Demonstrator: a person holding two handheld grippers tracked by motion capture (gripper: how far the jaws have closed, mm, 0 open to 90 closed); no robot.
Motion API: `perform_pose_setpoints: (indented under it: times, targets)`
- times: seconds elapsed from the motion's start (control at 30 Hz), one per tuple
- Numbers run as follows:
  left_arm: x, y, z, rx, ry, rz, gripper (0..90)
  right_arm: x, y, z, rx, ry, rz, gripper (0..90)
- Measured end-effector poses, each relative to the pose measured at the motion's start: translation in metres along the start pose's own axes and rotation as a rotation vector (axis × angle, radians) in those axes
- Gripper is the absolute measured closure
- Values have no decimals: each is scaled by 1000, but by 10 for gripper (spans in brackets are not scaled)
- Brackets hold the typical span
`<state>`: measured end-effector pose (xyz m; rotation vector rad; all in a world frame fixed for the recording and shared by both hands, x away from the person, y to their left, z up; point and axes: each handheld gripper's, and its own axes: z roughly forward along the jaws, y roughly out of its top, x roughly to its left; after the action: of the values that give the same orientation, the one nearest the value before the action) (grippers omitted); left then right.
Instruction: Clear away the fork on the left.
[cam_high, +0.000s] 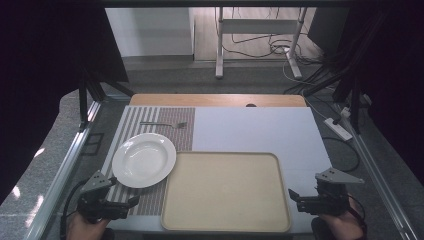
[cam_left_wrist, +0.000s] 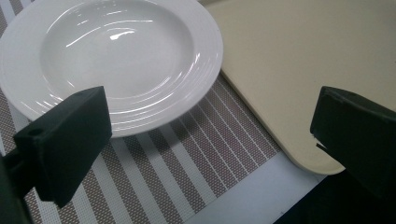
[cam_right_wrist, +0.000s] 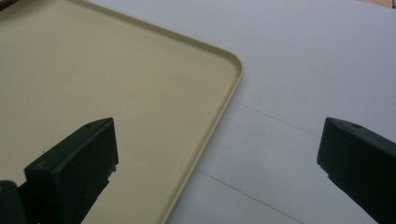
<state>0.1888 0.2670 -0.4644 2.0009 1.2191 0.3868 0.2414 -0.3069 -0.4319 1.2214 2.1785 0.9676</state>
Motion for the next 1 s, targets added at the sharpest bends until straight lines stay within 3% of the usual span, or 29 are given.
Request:
perform_pose_setpoints:
  times: [1.0]
  targets:
    - [4,2,2,13,-16,-28,0,3,0,1,15,4,-39,0]
